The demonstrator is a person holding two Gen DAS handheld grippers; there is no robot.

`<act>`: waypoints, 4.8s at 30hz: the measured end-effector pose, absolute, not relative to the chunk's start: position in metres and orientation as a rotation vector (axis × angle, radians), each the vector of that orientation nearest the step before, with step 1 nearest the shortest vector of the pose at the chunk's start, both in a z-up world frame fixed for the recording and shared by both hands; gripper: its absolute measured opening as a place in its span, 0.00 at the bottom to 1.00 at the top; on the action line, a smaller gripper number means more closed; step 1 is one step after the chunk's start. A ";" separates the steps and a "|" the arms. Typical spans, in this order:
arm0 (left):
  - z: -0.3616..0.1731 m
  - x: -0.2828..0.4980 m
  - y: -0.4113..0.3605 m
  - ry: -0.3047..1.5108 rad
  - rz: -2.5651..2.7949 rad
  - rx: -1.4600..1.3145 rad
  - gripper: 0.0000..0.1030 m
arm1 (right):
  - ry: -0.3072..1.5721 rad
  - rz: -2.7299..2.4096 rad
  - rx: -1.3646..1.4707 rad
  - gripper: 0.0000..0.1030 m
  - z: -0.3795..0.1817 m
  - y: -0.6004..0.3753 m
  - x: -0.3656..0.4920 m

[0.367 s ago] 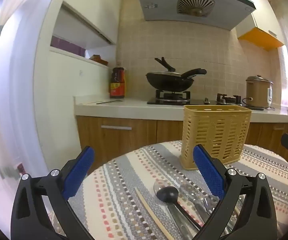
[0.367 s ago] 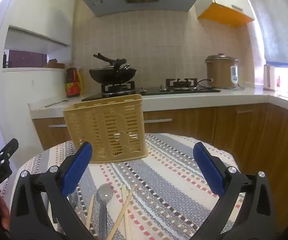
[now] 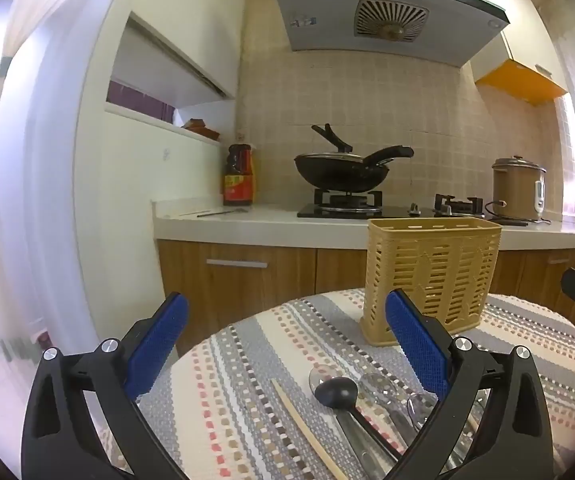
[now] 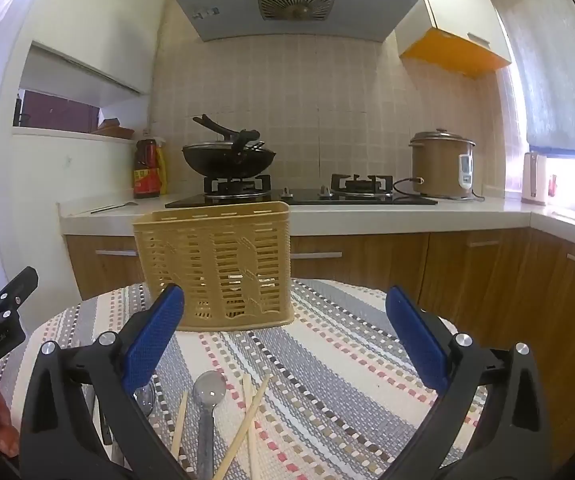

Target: Organize utensils

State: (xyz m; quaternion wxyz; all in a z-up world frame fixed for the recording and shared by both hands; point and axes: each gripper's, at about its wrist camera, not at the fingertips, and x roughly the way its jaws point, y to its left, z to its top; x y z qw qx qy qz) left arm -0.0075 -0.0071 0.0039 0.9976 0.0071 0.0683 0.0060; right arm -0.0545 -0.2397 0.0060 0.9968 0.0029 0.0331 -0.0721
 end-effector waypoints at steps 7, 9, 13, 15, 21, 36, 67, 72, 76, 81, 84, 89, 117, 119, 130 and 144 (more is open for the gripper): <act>0.008 -0.014 -0.003 0.111 0.026 -0.003 0.93 | 0.062 -0.142 0.001 0.94 0.012 -0.237 -0.060; 0.009 -0.018 -0.005 0.095 0.027 -0.002 0.93 | 0.058 -0.139 -0.007 0.94 0.011 -0.238 -0.060; 0.009 -0.018 -0.005 0.087 0.028 0.000 0.93 | 0.056 -0.140 -0.027 0.94 0.012 -0.231 -0.059; 0.009 -0.016 -0.003 0.093 0.026 -0.007 0.93 | 0.054 -0.137 -0.032 0.94 0.011 -0.233 -0.061; 0.007 -0.016 -0.003 0.100 0.024 -0.009 0.93 | 0.058 -0.142 -0.015 0.94 0.010 -0.236 -0.060; 0.007 -0.013 -0.001 0.115 0.021 -0.013 0.93 | 0.044 -0.155 -0.020 0.94 0.006 -0.237 -0.060; 0.003 -0.013 -0.002 0.132 0.041 -0.017 0.93 | 0.061 -0.160 -0.010 0.94 0.004 -0.239 -0.055; 0.003 -0.014 -0.002 0.133 0.042 -0.018 0.93 | 0.063 -0.161 -0.009 0.94 0.003 -0.239 -0.055; 0.002 -0.013 -0.002 0.135 0.041 -0.018 0.93 | 0.065 -0.162 -0.011 0.94 0.002 -0.239 -0.055; 0.003 -0.014 -0.002 0.135 0.043 -0.017 0.93 | 0.066 -0.164 -0.012 0.94 0.003 -0.239 -0.055; 0.003 -0.014 -0.003 0.136 0.043 -0.018 0.93 | 0.068 -0.163 -0.007 0.94 0.003 -0.239 -0.054; 0.002 -0.014 -0.003 0.135 0.042 -0.018 0.93 | 0.073 -0.163 -0.002 0.94 0.004 -0.240 -0.053; 0.002 -0.006 -0.001 0.178 0.059 -0.025 0.93 | 0.096 -0.243 -0.017 0.94 0.003 -0.240 -0.048; 0.000 0.003 0.004 0.230 0.082 -0.022 0.93 | 0.126 -0.308 -0.023 0.94 0.002 -0.244 -0.043; -0.003 0.059 0.069 0.679 -0.152 -0.200 0.84 | 0.531 -0.236 -0.118 0.91 -0.010 -0.261 -0.016; -0.032 0.105 0.065 0.991 -0.340 -0.331 0.53 | 0.867 0.022 0.073 0.29 -0.020 -0.271 0.033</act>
